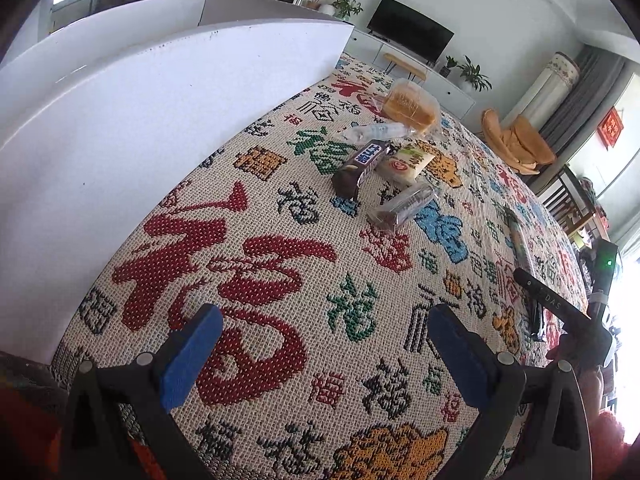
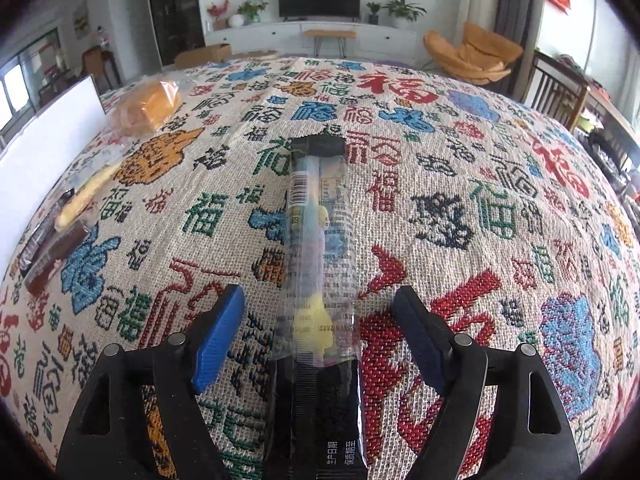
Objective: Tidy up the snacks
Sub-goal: 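Hold the stick snack in the right gripper while the left gripper grasps a clear packet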
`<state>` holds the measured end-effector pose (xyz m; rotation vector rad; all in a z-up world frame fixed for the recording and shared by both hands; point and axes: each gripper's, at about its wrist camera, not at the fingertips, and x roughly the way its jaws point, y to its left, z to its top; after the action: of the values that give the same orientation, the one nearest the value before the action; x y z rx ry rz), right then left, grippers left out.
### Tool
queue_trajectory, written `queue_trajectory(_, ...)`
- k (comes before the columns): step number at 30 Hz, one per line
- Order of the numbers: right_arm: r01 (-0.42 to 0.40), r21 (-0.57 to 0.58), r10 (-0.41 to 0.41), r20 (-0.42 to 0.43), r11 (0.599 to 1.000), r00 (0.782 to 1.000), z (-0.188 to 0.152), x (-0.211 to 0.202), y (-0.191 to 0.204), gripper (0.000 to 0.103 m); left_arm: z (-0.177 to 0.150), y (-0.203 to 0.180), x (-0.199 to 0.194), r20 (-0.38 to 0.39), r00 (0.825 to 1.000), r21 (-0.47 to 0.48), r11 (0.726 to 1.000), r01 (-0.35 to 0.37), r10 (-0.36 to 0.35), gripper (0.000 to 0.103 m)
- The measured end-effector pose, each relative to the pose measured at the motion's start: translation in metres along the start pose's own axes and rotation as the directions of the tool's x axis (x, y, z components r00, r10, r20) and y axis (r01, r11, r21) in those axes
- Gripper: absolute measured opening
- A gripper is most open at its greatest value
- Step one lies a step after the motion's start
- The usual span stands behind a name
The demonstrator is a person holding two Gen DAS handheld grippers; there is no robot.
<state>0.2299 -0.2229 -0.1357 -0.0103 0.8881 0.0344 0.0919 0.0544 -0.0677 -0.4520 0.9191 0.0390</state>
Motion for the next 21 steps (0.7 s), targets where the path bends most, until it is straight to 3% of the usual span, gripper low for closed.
queue_trajectory(21,0.0,0.0,0.0,0.0,1.0,1.0,-0.0001,-0.0007,-0.0006,0.08,-0.0015,-0.0052,0.0067,-0.028,0.999,0.025,0.999,-0.026,0.026,0.102)
